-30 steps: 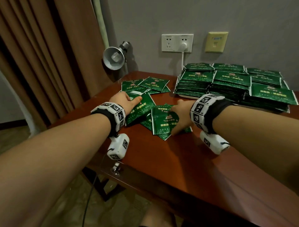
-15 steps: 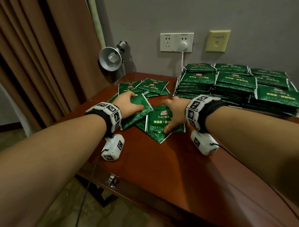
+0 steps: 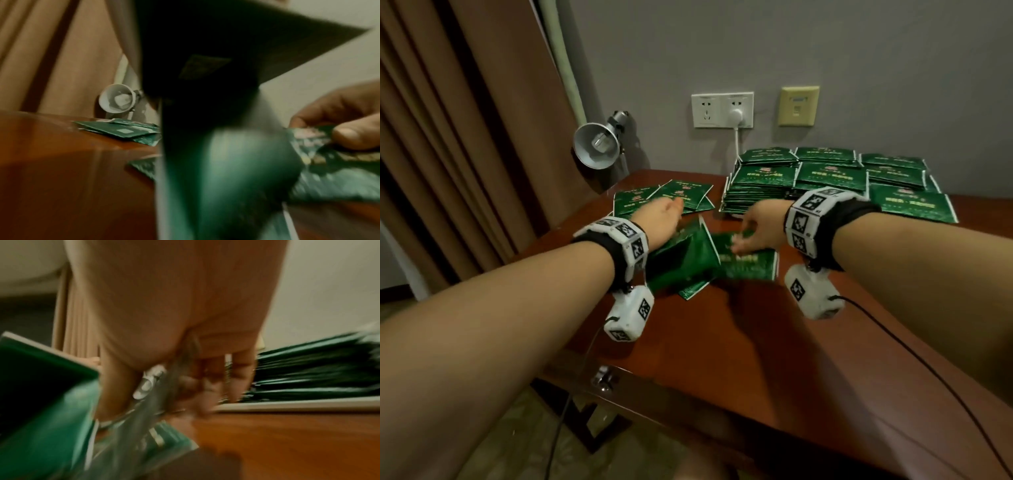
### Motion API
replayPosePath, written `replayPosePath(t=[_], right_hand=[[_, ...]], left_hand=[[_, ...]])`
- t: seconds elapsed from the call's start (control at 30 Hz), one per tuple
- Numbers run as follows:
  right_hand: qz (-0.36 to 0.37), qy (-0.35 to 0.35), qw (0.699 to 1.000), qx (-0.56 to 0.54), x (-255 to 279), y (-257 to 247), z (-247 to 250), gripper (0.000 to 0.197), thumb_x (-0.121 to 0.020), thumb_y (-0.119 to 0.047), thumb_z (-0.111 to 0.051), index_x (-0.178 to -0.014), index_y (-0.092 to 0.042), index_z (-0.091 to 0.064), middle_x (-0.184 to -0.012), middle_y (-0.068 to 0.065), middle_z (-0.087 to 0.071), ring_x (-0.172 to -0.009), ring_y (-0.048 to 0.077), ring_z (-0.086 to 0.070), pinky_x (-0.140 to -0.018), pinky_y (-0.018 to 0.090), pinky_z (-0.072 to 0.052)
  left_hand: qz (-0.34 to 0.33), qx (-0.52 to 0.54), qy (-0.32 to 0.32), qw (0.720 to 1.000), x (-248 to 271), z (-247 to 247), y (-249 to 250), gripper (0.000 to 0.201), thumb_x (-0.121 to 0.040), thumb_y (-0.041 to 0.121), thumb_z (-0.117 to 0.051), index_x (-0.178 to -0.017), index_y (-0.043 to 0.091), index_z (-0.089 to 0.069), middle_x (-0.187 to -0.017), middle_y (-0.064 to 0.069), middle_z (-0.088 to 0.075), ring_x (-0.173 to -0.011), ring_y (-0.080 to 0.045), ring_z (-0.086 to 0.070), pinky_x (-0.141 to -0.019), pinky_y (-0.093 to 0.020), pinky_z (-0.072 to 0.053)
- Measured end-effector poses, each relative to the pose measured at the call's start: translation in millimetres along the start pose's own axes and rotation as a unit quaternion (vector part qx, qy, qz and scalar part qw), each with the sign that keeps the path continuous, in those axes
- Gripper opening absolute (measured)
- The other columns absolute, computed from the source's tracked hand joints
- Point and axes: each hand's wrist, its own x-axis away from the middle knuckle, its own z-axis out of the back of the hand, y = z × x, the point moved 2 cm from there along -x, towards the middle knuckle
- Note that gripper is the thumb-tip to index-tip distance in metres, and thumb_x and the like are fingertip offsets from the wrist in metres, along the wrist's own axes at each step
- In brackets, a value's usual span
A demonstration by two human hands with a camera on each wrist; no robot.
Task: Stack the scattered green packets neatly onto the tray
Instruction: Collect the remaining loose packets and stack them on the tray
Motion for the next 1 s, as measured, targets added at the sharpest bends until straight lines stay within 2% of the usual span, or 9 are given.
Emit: replayPosePath(t=[0.07,0.13,0.23,0.43,0.53,0.6,0.77,0.9,1.0], right_hand=[[-0.038,-0.023,0.997,0.061,10.5,11.5,-14.9,0.094,-0.058,-0.086,-0.056,-0.117,-0.013,-0.062,-0.104,0.006,-0.069,-0.09,0.027,-0.067,-0.081,0.042,-0.057],[-0.057,-0.044,0.995,0.067,23.2,14.9,-28.5,0.095,-0.062,-0.084,-0.058,-0.123,-0.011,-0.054,-0.111,0.007,-0.065,-0.097,0.027,-0.065,-0.085,0.041,-0.055],[-0.076,-0.065,0.994,0.054,33.1,12.0,-51.8,0.099,-0.064,-0.086,-0.055,-0.129,-0.012,-0.048,-0.118,0.008,-0.061,-0.102,0.027,-0.062,-0.088,0.043,-0.053],[-0.135,-0.026,0.989,0.05,36.7,3.6,-68.9,0.098,-0.064,-0.083,-0.059,-0.127,-0.009,-0.045,-0.118,0.01,-0.055,-0.105,0.032,-0.058,-0.08,0.041,-0.047],[-0.105,-0.031,0.992,0.067,39.6,3.0,-66.0,0.073,-0.071,-0.081,-0.055,-0.083,-0.009,-0.057,-0.076,0.001,-0.055,-0.065,0.02,-0.055,-0.065,0.031,-0.05],[-0.104,-0.044,0.992,0.061,40.4,1.5,-65.9,0.066,-0.075,-0.077,-0.055,-0.071,-0.011,-0.053,-0.071,0.001,-0.054,-0.061,0.018,-0.053,-0.065,0.031,-0.051],[-0.141,-0.027,0.99,0.011,43.6,-5.5,-61.8,0.074,-0.075,-0.065,-0.067,-0.121,-0.01,-0.047,-0.117,0.01,-0.051,-0.11,0.029,-0.053,-0.087,0.04,-0.047],[-0.147,0.04,0.986,-0.07,38.3,-14.8,-77.9,0.065,-0.07,-0.059,-0.068,-0.108,-0.017,-0.037,-0.115,0.01,-0.055,-0.1,0.031,-0.058,-0.089,0.042,-0.049],[-0.143,0.037,0.988,-0.048,44.7,-15.9,-76.4,0.087,-0.052,-0.076,-0.066,-0.11,-0.018,-0.037,-0.109,0.009,-0.05,-0.101,0.032,-0.057,-0.091,0.046,-0.049]], left_hand=[[0.023,-0.108,-0.061,0.992,13.3,-21.9,4.7,0.055,-0.102,0.05,-0.025,-0.13,0.009,-0.048,-0.126,-0.017,-0.053,-0.114,-0.031,-0.052,-0.094,-0.037,-0.04],[0.021,-0.208,-0.119,0.971,29.4,-41.2,5.3,0.073,-0.095,0.065,-0.023,-0.151,0.018,-0.022,-0.154,-0.017,-0.026,-0.14,-0.036,-0.029,-0.113,-0.049,-0.024],[-0.028,-0.32,-0.202,0.925,54.9,-63.3,3.2,0.085,-0.088,0.076,-0.023,-0.155,0.029,-0.001,-0.162,-0.009,-0.004,-0.148,-0.033,-0.008,-0.117,-0.056,-0.007],[-0.026,-0.339,-0.209,0.917,63.3,-62.4,3.5,0.108,-0.075,0.083,-0.043,-0.155,0.026,0.001,-0.16,-0.009,-0.012,-0.146,-0.032,-0.015,-0.117,-0.056,-0.011],[-0.041,-0.319,-0.211,0.923,63.0,-59.4,6.5,0.118,-0.067,0.08,-0.059,-0.155,0.023,-0.005,-0.155,-0.01,-0.018,-0.143,-0.031,-0.018,-0.114,-0.051,-0.023],[-0.05,-0.315,-0.194,0.928,60.4,-55.8,6.8,0.114,-0.067,0.081,-0.059,-0.153,0.02,-0.016,-0.15,-0.011,-0.025,-0.139,-0.03,-0.024,-0.112,-0.048,-0.03],[-0.083,-0.289,-0.157,0.941,60.1,-49.9,10.5,0.091,-0.072,0.074,-0.061,-0.138,0.016,-0.039,-0.132,-0.008,-0.041,-0.123,-0.026,-0.039,-0.1,-0.041,-0.039],[-0.112,-0.208,-0.136,0.962,62.4,-48.8,17.3,0.064,-0.069,0.056,-0.074,-0.111,0.018,-0.044,-0.111,-0.002,-0.057,-0.095,-0.019,-0.055,-0.083,-0.037,-0.051],[-0.116,-0.218,-0.138,0.959,64.9,-49.2,22.2,0.091,-0.062,0.065,-0.077,-0.127,0.017,-0.036,-0.118,0.0,-0.049,-0.104,-0.02,-0.055,-0.087,-0.036,-0.049]])
